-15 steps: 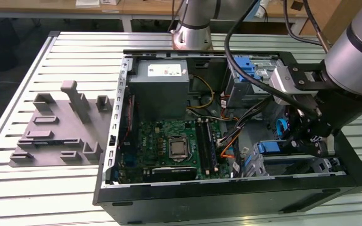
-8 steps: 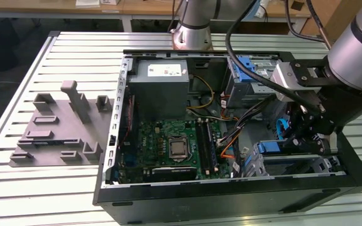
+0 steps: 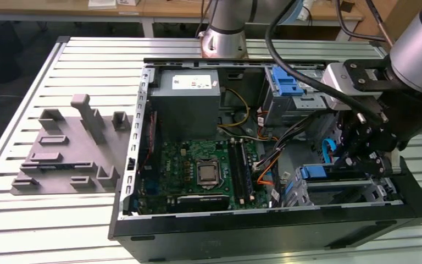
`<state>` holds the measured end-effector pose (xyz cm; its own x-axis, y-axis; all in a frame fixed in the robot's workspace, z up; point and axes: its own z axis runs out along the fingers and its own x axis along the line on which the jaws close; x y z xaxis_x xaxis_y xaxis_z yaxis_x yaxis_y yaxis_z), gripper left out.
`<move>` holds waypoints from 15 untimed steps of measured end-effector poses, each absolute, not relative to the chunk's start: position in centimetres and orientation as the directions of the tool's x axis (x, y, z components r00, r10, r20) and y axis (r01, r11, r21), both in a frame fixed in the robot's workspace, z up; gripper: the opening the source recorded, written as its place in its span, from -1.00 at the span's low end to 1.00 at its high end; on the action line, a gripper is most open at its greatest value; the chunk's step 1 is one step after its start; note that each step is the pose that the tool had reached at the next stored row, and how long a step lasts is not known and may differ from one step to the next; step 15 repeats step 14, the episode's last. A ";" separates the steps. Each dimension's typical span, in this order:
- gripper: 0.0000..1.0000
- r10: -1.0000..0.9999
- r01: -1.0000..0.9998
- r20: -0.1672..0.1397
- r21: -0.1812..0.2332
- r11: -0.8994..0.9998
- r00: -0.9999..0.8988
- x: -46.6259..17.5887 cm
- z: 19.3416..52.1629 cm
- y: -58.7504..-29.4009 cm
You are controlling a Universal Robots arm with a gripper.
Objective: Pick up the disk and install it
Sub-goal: 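Insert the second disk wire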
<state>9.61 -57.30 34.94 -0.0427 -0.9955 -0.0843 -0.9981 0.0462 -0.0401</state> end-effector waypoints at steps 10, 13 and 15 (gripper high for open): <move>-0.79 -0.996 -0.998 -0.084 -0.040 0.046 -0.043 9.6 35.0 -57.3; -0.79 -0.996 -0.998 -0.084 -0.040 0.046 -0.043 9.6 35.0 -57.3; -0.79 -0.996 -0.998 -0.084 -0.040 0.046 -0.043 9.6 35.0 -57.3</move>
